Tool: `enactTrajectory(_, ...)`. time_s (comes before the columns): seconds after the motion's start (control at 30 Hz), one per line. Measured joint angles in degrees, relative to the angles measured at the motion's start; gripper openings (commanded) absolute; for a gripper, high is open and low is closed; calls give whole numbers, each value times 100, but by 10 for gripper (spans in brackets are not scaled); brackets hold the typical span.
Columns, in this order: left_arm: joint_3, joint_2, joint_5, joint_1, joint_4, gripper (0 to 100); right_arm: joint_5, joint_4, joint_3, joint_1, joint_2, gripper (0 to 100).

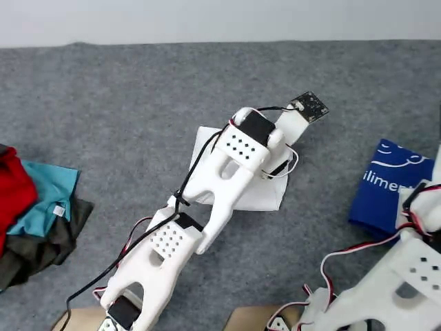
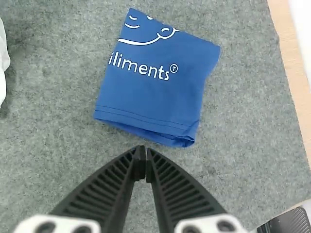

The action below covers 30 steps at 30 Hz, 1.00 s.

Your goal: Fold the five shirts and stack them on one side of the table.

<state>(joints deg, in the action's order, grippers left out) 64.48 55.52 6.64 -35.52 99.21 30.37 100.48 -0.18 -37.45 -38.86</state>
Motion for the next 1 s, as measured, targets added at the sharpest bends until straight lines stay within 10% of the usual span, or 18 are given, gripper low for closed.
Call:
enactTrajectory(0.47, 369, 88, -237, 44, 0, 227, 0, 0, 0, 0, 0, 14)
enactTrajectory(1.0, -1512, -2558, -220, 2338, 0, 5, -18, 0, 273, 1090, 211, 15)
